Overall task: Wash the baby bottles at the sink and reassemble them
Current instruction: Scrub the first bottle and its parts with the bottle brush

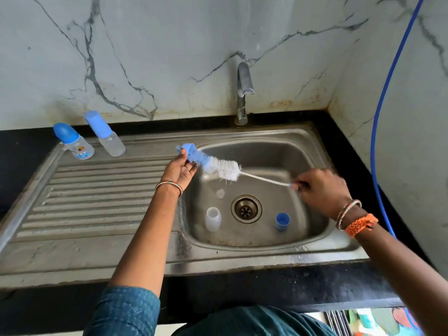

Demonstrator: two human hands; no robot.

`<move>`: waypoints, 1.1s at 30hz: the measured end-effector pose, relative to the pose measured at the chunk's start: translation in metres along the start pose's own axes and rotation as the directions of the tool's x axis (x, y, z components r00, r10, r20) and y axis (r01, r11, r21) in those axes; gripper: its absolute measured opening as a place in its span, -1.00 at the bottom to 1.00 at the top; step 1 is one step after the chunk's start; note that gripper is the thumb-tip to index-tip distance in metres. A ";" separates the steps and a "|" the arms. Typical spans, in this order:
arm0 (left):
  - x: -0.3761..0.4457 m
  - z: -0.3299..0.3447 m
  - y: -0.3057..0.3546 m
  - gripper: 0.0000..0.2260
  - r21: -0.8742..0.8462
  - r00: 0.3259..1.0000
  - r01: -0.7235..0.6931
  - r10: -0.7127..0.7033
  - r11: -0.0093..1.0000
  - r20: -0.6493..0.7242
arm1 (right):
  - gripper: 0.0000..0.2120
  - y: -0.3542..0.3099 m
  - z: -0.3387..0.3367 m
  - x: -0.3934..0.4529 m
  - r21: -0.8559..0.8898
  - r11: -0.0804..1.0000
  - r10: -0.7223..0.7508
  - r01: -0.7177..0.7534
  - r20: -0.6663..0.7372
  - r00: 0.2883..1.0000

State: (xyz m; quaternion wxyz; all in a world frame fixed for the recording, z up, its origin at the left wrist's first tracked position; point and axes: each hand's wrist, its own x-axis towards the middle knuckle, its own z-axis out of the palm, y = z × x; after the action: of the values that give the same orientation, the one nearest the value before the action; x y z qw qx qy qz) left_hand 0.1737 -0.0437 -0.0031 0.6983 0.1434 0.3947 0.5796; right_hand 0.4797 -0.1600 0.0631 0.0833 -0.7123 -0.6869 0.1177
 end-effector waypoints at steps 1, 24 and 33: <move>-0.001 0.000 0.000 -0.86 0.023 1.000 -0.009 0.009 1.000 0.008 | -0.82 -0.001 -0.002 0.003 0.091 0.996 -0.016 -0.003 0.205 0.979; -0.012 -0.006 0.021 -0.94 0.066 0.995 -0.059 0.064 0.996 -0.078 | -0.89 -0.017 -0.006 0.010 0.328 0.940 0.012 0.096 -0.312 0.950; -0.013 -0.003 0.018 -0.85 0.090 0.997 -0.058 0.061 0.994 -0.039 | -0.69 -0.012 -0.012 0.020 0.484 0.838 -0.088 -0.252 0.575 0.813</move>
State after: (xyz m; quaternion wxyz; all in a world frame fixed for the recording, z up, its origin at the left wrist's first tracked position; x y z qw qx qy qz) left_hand 0.1594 -0.0512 0.0119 0.6654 0.1738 0.4300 0.5849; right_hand 0.4720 -0.1391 0.0773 0.0633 -0.6201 -0.5846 0.5193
